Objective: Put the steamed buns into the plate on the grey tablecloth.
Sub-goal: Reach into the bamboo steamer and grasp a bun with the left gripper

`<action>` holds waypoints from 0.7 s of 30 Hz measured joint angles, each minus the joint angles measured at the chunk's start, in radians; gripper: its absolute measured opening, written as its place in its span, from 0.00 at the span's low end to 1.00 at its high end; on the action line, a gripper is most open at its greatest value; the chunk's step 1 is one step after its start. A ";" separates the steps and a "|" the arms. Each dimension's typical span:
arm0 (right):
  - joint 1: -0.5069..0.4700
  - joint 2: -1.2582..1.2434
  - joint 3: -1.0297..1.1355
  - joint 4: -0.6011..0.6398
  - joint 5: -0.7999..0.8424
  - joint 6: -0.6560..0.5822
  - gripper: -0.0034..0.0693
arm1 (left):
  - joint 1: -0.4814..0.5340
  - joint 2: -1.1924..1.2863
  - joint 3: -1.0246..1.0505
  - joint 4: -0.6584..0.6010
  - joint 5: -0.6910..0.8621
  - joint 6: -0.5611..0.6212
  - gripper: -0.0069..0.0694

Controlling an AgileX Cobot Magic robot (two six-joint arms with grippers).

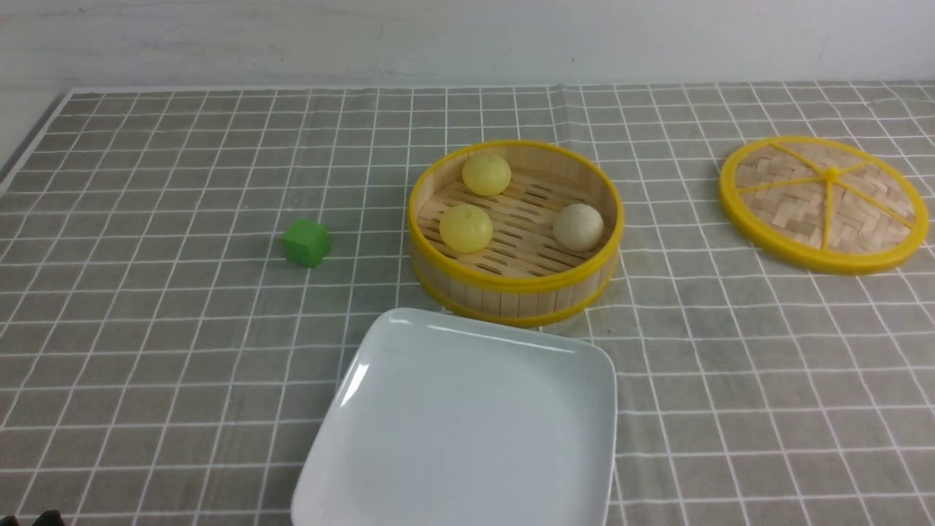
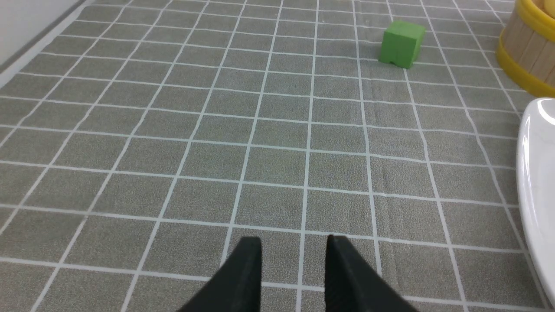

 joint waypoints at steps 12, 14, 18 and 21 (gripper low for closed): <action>0.000 0.000 0.000 -0.002 0.000 0.000 0.38 | 0.000 0.000 0.000 0.002 0.000 0.000 0.40; 0.000 0.000 0.000 -0.005 0.000 0.001 0.38 | 0.000 0.000 0.000 0.003 0.000 -0.003 0.40; 0.000 0.000 0.000 0.069 -0.002 0.075 0.38 | 0.000 0.000 0.005 -0.138 -0.030 -0.124 0.40; 0.000 0.000 0.000 0.253 0.000 0.206 0.38 | 0.000 0.000 0.007 -0.392 -0.076 -0.343 0.40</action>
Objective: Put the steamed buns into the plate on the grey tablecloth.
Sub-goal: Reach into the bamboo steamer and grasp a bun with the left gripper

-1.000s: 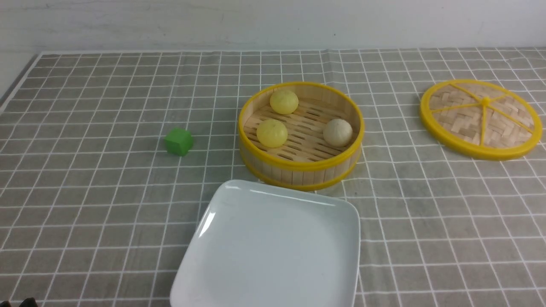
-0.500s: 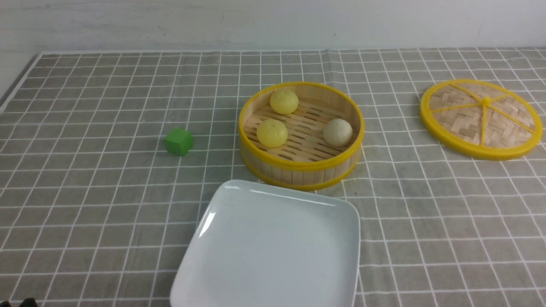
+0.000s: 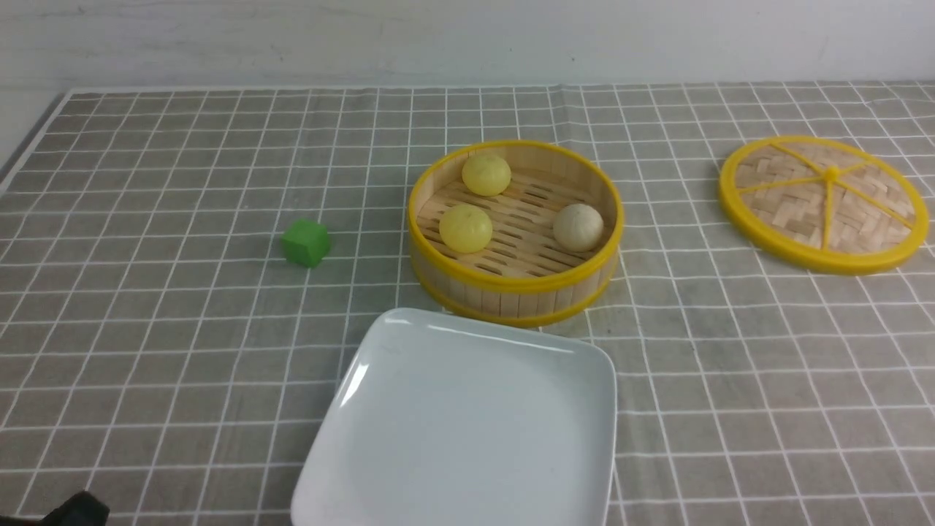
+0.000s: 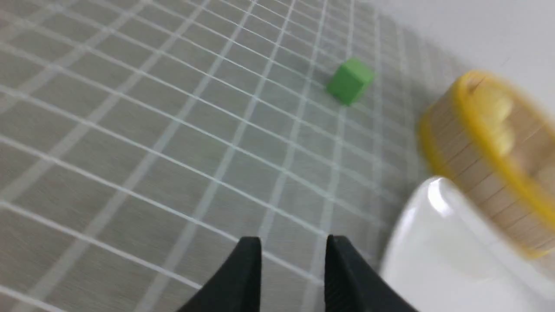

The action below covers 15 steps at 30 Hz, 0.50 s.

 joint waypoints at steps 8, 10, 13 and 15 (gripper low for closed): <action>0.000 0.000 0.001 0.187 0.010 0.088 0.38 | 0.000 0.000 0.000 -0.310 -0.060 -0.292 0.40; 0.000 0.000 0.002 0.191 0.008 0.088 0.38 | 0.000 0.000 0.000 -0.310 -0.074 -0.298 0.40; 0.000 0.000 0.005 0.211 -0.012 0.088 0.38 | 0.000 0.000 0.000 -0.299 -0.081 -0.287 0.40; 0.000 0.000 0.010 0.244 -0.039 0.087 0.36 | 0.000 0.000 0.001 -0.290 -0.069 -0.231 0.34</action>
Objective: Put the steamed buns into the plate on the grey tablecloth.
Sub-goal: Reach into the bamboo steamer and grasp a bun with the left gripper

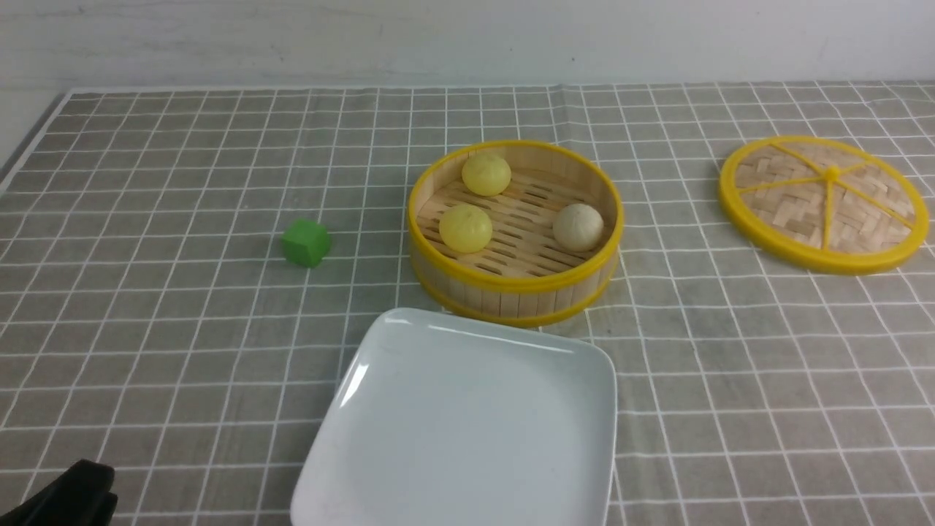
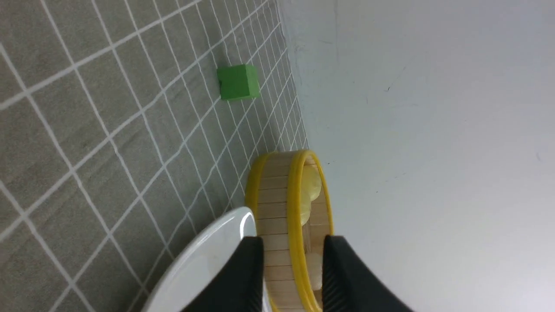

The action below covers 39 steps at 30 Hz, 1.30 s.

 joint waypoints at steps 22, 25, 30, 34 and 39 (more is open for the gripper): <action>0.000 0.415 -0.460 -0.164 0.413 -0.238 0.05 | 0.000 0.847 -0.794 0.222 0.669 0.656 0.09; 0.000 0.579 -0.571 -0.214 0.601 -0.274 0.05 | 0.000 1.065 -0.934 0.179 0.734 0.771 0.11; 0.000 0.766 -0.687 -0.193 0.742 -0.444 0.06 | -0.065 1.332 -1.093 0.065 0.803 0.889 0.23; 0.000 0.868 -0.728 -0.125 0.762 -0.572 0.08 | -0.176 1.519 -1.250 0.054 0.772 0.869 0.38; 0.000 0.932 -0.733 -0.093 0.765 -0.602 0.14 | -0.272 1.718 -1.488 0.118 0.734 0.846 0.55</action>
